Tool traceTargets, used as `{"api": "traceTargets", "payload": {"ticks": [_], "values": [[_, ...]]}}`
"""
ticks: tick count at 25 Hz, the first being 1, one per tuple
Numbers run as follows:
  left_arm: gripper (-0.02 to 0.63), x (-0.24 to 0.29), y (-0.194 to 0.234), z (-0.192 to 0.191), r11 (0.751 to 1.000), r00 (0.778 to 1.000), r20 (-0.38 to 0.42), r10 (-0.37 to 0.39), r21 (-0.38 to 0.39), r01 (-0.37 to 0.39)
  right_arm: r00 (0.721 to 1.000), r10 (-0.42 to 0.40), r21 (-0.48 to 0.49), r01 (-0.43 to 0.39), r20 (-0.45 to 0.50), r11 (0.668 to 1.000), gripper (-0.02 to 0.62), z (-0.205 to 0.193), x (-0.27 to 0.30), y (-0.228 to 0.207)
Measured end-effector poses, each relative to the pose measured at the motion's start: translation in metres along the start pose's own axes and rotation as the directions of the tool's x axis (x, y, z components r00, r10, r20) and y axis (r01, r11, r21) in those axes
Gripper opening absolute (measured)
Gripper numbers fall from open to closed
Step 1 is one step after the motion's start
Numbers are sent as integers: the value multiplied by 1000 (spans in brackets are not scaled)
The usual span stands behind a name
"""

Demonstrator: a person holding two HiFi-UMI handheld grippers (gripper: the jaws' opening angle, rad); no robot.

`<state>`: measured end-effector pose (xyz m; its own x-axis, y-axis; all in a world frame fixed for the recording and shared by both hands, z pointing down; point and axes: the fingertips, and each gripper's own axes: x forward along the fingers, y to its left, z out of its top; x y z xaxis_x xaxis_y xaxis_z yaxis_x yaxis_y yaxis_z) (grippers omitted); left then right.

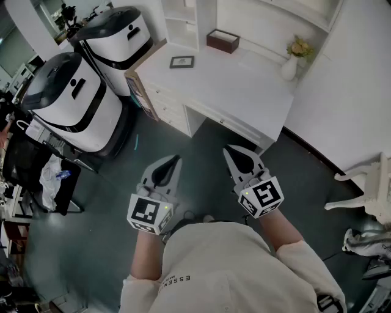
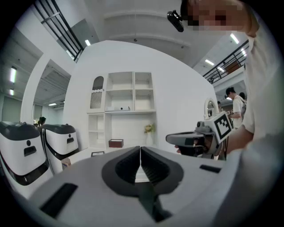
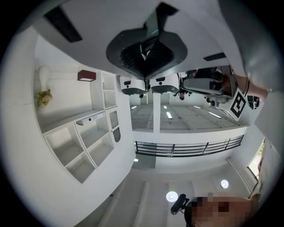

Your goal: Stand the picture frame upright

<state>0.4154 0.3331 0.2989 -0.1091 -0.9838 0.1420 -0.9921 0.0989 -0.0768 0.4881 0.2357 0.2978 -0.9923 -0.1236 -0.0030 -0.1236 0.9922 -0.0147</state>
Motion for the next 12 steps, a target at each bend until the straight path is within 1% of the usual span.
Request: {"api": "traceTargets", "payload": {"ticks": [8,12], "values": [[3,5,3,3,999,999,33,27,-32,-26,1000,7,1,-7,-12,1000,15,-5,0,-5],[3,10,3,1,999,999,26,22,-39,-21,1000,6,12,-6,-27,1000,15,-12,-1,-7]]}}
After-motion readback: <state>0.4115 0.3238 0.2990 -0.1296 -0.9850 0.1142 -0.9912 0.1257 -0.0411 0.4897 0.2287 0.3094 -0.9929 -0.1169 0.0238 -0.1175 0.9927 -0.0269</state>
